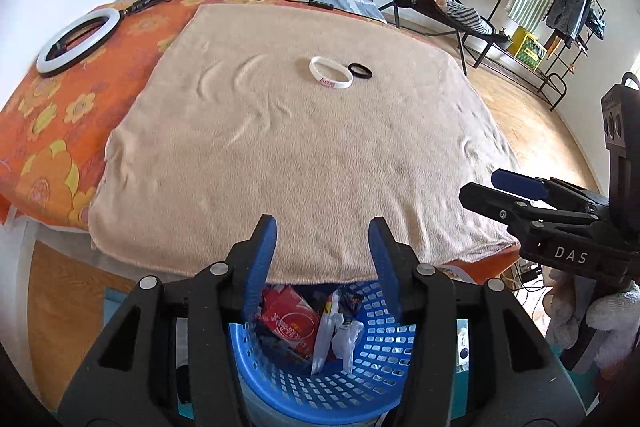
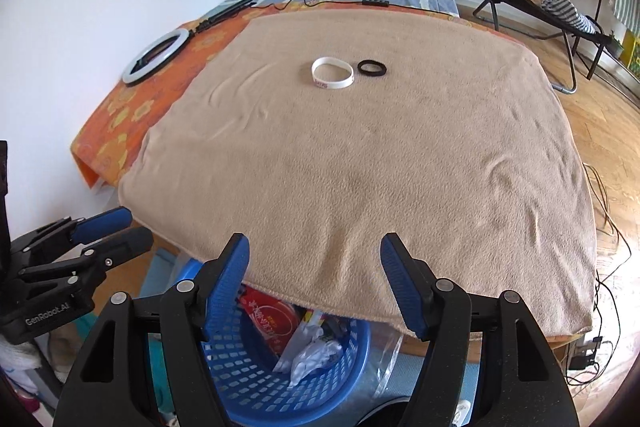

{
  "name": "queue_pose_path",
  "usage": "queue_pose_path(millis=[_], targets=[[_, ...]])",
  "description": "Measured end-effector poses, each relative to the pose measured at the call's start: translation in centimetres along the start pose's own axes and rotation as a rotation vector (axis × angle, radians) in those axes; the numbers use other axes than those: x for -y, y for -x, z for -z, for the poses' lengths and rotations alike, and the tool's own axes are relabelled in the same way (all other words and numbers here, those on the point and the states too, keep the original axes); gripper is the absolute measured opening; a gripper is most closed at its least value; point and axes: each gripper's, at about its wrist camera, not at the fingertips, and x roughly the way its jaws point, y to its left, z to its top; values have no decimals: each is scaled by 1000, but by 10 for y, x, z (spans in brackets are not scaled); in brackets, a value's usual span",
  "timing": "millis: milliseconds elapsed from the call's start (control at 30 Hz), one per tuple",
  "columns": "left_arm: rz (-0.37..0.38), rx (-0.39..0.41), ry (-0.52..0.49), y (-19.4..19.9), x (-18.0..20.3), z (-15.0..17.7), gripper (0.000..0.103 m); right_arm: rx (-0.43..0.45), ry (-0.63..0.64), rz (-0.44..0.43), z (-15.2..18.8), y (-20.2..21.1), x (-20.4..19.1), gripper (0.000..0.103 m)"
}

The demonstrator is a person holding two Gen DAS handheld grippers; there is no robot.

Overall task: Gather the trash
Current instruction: 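Move the left gripper to the white wristband while the right approaches the black hair tie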

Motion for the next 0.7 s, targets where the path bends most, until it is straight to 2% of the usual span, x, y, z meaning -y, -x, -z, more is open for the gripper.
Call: queue_pose_path(millis=[267,400,700], targets=[[-8,8,-49,-16,6,-36,49,98,36,30,-25,1,11,68],[-5,-3,-70,-30,10,-51,49,111,52,40,-38,-5,15,68],[27,-45,-78,-69,13,-86,49,105,-71,7,-79,-31,57,68]])
